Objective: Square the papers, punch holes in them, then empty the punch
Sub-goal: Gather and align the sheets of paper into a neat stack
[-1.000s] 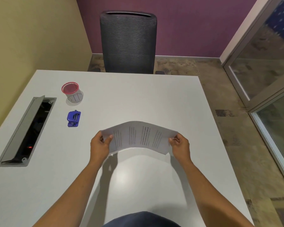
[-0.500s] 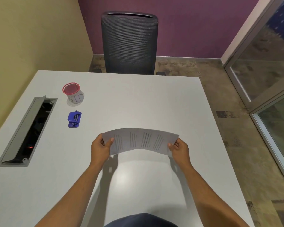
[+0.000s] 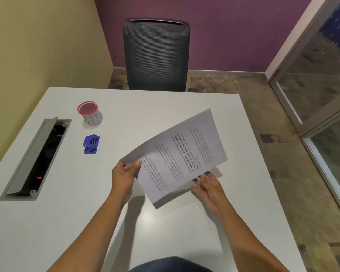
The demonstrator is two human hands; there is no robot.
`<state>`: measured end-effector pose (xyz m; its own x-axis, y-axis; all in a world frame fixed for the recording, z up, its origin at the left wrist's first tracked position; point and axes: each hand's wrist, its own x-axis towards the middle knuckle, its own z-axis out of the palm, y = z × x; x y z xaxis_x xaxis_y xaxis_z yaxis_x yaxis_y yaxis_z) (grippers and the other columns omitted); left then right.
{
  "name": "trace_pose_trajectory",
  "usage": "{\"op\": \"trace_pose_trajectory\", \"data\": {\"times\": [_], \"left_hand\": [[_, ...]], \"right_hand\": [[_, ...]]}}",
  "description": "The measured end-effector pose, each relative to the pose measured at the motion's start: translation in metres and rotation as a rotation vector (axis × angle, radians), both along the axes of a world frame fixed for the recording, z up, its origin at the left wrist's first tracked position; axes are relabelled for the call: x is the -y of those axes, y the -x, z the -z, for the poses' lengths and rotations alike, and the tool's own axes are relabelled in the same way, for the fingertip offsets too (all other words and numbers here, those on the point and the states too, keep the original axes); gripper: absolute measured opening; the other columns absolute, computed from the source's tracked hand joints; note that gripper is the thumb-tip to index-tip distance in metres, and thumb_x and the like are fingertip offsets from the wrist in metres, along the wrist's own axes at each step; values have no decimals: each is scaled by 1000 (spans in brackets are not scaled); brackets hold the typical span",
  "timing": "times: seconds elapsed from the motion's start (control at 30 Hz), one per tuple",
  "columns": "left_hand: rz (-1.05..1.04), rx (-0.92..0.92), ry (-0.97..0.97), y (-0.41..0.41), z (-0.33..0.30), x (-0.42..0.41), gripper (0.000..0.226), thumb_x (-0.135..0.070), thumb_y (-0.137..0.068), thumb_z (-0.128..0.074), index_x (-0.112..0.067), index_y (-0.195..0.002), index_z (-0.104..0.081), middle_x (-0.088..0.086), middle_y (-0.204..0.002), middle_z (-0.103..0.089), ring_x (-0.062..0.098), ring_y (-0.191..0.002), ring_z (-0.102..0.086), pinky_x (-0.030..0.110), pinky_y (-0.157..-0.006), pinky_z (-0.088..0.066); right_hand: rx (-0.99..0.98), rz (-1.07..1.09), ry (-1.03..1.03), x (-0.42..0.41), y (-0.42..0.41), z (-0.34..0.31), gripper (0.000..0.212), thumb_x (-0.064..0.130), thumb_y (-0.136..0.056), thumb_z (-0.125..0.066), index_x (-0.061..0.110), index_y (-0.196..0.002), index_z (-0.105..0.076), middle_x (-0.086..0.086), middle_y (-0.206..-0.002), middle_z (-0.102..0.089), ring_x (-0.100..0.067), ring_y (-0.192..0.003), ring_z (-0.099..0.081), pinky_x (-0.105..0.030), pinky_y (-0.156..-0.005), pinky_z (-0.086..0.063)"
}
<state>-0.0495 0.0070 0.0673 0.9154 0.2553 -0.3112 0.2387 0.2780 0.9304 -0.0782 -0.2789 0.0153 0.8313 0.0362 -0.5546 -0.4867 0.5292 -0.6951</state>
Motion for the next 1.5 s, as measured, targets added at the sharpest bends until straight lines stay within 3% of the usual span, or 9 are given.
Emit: {"op": "trace_pose_trajectory", "data": {"times": [0.17, 0.47, 0.6, 0.73, 0.83, 0.93, 1.13, 1.37, 1.5], "left_hand": [[-13, -35, 78, 9, 4, 10, 32, -8, -89, -65, -3, -121, -60, 15, -110, -71, 28, -99, -69, 39, -86, -55], [-64, -75, 151, 25, 18, -3, 22, -1, -84, -70, -11, -102, -64, 14, -96, -69, 27, -93, -68, 32, -82, -58], [0, -92, -11, 26, 20, -20, 21, -5, -81, -74, -18, -96, -67, 8, -91, -74, 18, -77, -69, 23, -70, -56], [166, -39, -269, 17, 15, -21, 29, -1, -80, -73, -21, -101, -65, 3, -98, -73, 16, -92, -69, 15, -73, -54], [229, 30, -389, 3, 4, -15, 36, -6, -83, -72, -23, -112, -60, 0, -109, -68, 13, -98, -66, 21, -84, -52], [258, 87, -413, -12, -7, -6, 39, -9, -87, -69, -21, -121, -55, -4, -116, -66, 10, -105, -63, 27, -90, -50], [209, 184, -451, -26, -20, 5, 14, -14, -89, -65, -26, -95, -62, -13, -94, -72, 10, -90, -66, 25, -78, -53], [130, 303, -429, -21, -28, 9, 27, -16, -86, -66, -43, -89, -64, -15, -94, -72, 8, -92, -67, 19, -80, -52], [165, 220, -479, -10, -9, 10, 29, -20, -88, -68, -46, -98, -59, -15, -97, -70, 3, -92, -65, 21, -79, -52]], "right_hand": [[72, 136, -68, -19, -10, -6, 51, 14, -87, -69, 20, -134, -52, -10, -126, -67, -26, -116, -65, -36, -85, -57], [187, 185, 320, -17, -22, -29, 36, -1, -89, -64, 13, -122, -63, 0, -109, -75, -15, -101, -71, -22, -76, -57], [213, 135, 443, -12, -23, -38, 30, -1, -89, -65, 15, -113, -66, -1, -104, -77, -14, -96, -73, -24, -76, -58], [255, 58, 552, -13, -28, -47, 28, -2, -87, -66, 19, -106, -68, -1, -106, -75, -16, -96, -72, -31, -82, -59], [294, -26, 629, -14, -34, -52, 27, 3, -86, -68, 23, -105, -69, 1, -105, -75, -17, -95, -72, -35, -82, -59], [313, -68, 678, -16, -38, -58, 24, 6, -86, -69, 27, -98, -69, 6, -95, -76, -16, -90, -73, -33, -77, -60], [375, -56, 654, -18, -45, -69, 24, 7, -87, -68, 27, -99, -70, 10, -96, -76, -13, -91, -72, -22, -71, -57], [431, -34, 649, -23, -49, -74, 29, 6, -90, -65, 32, -103, -66, 13, -101, -74, -3, -94, -70, -16, -78, -54], [402, -88, 688, -31, -39, -59, 36, -3, -92, -58, 31, -105, -59, 11, -104, -68, 4, -90, -66, -11, -79, -51]]}}
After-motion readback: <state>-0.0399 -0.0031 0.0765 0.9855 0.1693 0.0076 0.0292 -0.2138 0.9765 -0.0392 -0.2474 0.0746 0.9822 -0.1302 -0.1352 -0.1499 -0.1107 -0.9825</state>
